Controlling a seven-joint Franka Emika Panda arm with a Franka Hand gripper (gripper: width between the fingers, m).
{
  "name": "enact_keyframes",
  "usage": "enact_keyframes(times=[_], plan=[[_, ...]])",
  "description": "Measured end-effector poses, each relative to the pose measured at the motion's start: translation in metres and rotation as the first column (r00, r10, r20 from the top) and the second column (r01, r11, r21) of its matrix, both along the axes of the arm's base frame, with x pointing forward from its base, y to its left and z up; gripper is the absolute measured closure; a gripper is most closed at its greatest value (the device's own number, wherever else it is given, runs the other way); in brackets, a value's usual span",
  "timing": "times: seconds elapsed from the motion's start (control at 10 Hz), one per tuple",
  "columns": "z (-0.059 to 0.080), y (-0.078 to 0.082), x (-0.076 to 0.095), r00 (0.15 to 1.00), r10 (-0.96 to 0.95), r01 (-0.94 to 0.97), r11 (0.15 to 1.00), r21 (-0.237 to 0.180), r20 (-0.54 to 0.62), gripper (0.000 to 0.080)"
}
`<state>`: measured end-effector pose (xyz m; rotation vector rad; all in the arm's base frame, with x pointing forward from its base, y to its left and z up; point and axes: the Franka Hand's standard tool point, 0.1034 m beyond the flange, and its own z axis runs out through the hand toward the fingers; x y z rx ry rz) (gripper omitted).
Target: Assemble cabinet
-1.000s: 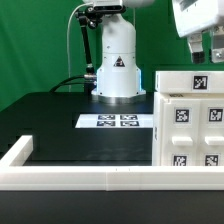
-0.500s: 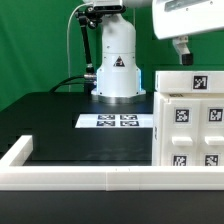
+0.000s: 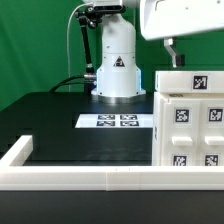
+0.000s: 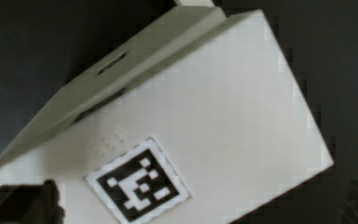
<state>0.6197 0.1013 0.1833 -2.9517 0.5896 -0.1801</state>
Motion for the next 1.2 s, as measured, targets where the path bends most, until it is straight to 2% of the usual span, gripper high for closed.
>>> enact_keyframes(times=[0.1, 0.2, 0.3, 0.8, 0.9, 1.0, 1.1, 1.2], plan=[[0.001, 0.002, 0.002, 0.987, 0.160, -0.159, 0.987, -0.025, 0.025, 0.0003], [0.003, 0.001, 0.004, 0.926, 0.376, -0.374, 0.925, -0.064, 0.041, 0.0003], [0.004, 0.002, 0.004, 0.874, 0.485, -0.481, 0.873, -0.079, 0.033, 0.0003], [0.004, -0.001, 0.005, 0.666, 0.745, -0.737, 0.662, -0.138, 0.016, 0.0003], [0.003, -0.001, 0.003, 0.493, 0.870, -0.858, 0.486, -0.168, -0.003, 0.0003], [0.001, -0.002, 0.000, 0.421, 0.907, -0.896, 0.411, -0.165, -0.025, 0.0003], [-0.002, -0.004, -0.005, 0.263, 0.962, -0.955, 0.250, -0.158, -0.070, 0.0003], [-0.003, -0.006, -0.004, 0.141, 0.985, -0.981, 0.127, -0.144, -0.096, 0.0003]])
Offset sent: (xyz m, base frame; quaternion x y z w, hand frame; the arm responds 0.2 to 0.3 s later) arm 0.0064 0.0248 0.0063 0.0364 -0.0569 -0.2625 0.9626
